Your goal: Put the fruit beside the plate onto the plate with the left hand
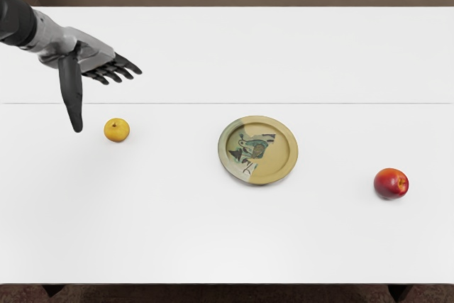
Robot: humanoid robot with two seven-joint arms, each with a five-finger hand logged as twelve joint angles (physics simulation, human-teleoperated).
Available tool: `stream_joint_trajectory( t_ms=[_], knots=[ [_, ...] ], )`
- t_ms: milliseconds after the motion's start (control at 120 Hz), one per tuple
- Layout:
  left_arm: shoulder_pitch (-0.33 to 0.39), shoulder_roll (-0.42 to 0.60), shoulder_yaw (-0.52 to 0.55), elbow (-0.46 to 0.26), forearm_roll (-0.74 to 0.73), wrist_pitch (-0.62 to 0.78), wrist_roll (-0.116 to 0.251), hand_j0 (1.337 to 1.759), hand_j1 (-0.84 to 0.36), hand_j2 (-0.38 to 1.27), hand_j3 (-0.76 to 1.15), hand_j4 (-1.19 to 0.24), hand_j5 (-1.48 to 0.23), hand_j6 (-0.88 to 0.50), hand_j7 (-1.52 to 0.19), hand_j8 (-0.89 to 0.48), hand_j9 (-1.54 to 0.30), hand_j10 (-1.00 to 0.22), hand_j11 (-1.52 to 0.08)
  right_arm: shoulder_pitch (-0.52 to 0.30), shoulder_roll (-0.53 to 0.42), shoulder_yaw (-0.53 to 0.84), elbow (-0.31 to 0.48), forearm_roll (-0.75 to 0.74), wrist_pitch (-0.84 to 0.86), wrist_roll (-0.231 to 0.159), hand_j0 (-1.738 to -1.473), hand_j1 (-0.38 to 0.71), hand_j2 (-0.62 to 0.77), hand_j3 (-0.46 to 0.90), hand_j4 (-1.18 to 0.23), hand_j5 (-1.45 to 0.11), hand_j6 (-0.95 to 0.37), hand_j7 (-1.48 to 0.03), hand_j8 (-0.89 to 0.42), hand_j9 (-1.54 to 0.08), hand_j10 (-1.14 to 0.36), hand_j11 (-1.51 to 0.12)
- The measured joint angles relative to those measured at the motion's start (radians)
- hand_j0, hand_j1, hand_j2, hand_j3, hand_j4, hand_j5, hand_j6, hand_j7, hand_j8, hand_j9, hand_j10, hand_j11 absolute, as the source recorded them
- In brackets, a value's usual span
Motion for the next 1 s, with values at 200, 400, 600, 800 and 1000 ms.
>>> stream_joint_trajectory(
  t_ms=[200,400,600,800,1000],
  knots=[
    [0.000,0.003,0.000,0.000,0.000,0.000,0.000,1.658,0.34,0.00,0.00,-0.01,-0.01,-0.01,-0.01,-0.01,-0.01,-0.01,-0.01,0.000,0.000,-0.001,0.000,0.000,0.000,-0.002,-1.658,-0.34,0.00,0.00,-0.01,-0.01,-0.01,-0.01,-0.01,-0.01,-0.01,-0.01],
    [0.001,-0.003,-0.006,0.003,0.003,0.000,0.000,1.658,0.34,0.00,0.00,-0.01,-0.01,-0.01,-0.01,-0.01,-0.01,-0.01,-0.01,0.000,0.000,-0.001,0.001,0.000,0.000,-0.003,-1.658,-0.34,0.00,0.00,-0.01,-0.01,-0.01,-0.01,-0.01,-0.01,-0.01,-0.01],
    [0.055,0.010,-0.043,0.066,0.009,0.000,0.000,1.658,0.34,0.00,0.00,-0.01,-0.01,-0.01,-0.01,-0.01,-0.01,-0.01,-0.01,0.000,0.000,-0.001,0.001,0.000,0.000,-0.003,-1.658,-0.34,0.00,0.00,-0.01,-0.01,-0.01,-0.01,-0.01,-0.01,-0.01,-0.01],
    [-0.168,0.029,-0.028,-0.125,0.016,0.111,0.002,1.658,0.34,0.00,0.00,-0.01,-0.01,-0.01,-0.01,-0.01,-0.01,-0.01,-0.01,0.000,0.000,-0.001,0.000,0.000,0.000,-0.003,-1.658,-0.34,0.00,0.00,-0.01,-0.01,-0.01,-0.01,-0.01,-0.01,-0.01,-0.01],
    [-0.152,-0.026,-0.050,-0.367,0.011,0.639,0.155,1.658,0.34,0.00,0.00,-0.01,-0.01,-0.01,-0.01,-0.01,-0.01,-0.01,-0.01,0.000,0.000,-0.001,0.000,0.000,0.000,-0.003,-1.658,-0.34,0.00,0.00,-0.01,-0.01,-0.01,-0.01,-0.01,-0.01,-0.01,-0.01]
  ],
)
